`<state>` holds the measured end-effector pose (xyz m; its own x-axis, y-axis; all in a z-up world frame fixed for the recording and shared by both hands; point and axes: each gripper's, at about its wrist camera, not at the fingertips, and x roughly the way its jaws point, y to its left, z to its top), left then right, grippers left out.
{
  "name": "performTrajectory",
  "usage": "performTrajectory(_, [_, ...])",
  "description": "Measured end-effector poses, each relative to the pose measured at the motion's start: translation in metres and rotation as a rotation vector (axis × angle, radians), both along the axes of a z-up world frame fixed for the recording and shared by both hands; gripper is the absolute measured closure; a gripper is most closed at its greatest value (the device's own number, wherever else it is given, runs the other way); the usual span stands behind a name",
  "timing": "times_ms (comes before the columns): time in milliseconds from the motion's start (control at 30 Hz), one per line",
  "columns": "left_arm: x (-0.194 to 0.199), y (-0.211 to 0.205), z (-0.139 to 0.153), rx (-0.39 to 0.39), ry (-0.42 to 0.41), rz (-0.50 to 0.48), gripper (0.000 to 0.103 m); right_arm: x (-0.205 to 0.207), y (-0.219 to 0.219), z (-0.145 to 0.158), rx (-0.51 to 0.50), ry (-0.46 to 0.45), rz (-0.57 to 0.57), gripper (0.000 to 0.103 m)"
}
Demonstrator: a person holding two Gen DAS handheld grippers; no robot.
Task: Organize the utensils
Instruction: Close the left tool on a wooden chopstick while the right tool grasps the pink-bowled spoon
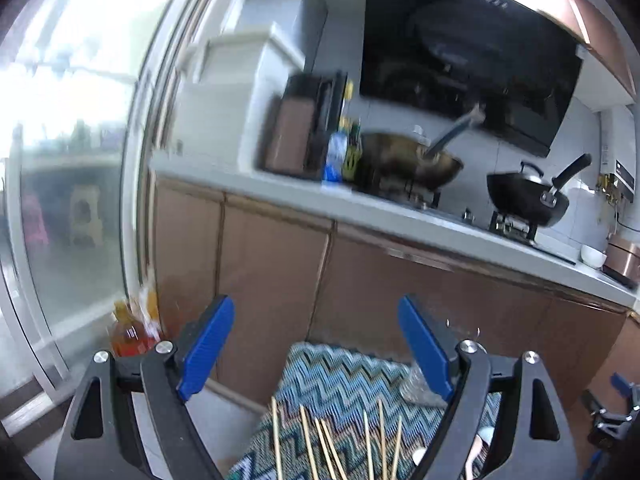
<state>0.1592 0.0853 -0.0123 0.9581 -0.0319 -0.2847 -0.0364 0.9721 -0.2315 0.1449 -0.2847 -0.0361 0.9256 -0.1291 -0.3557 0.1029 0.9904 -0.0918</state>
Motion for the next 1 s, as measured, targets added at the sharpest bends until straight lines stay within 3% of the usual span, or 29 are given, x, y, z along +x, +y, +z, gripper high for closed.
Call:
performTrajectory(133, [0.043,0.001,-0.033,-0.067,0.181,-0.117,0.02,0.023,-0.009,-0.021,0.044,0.094,0.065,0.0])
performTrajectory(267, [0.089,-0.005,-0.089,-0.204,0.432,-0.264,0.021,0.047,-0.02,-0.047,0.099,0.196,0.102,0.004])
performTrajectory(433, [0.129,-0.014,-0.155,-0.301,0.669,-0.317,0.026,0.067,-0.039,-0.081,0.174,0.328,0.126,0.016])
performTrajectory(500, [0.139,-0.017,-0.172,-0.335,0.729,-0.336,0.041,0.074,-0.047,-0.096,0.194,0.376,0.128,0.022])
performTrajectory(600, [0.155,-0.027,-0.193,-0.363,0.81,-0.356,0.054,0.083,-0.059,-0.113,0.231,0.435,0.132,0.032])
performTrajectory(800, [0.18,-0.036,-0.224,-0.363,0.911,-0.348,0.07,0.097,-0.073,-0.134,0.257,0.5,0.139,0.036])
performTrajectory(1000, [0.198,-0.036,-0.242,-0.334,0.953,-0.3,0.075,0.103,-0.08,-0.144,0.263,0.526,0.138,0.036])
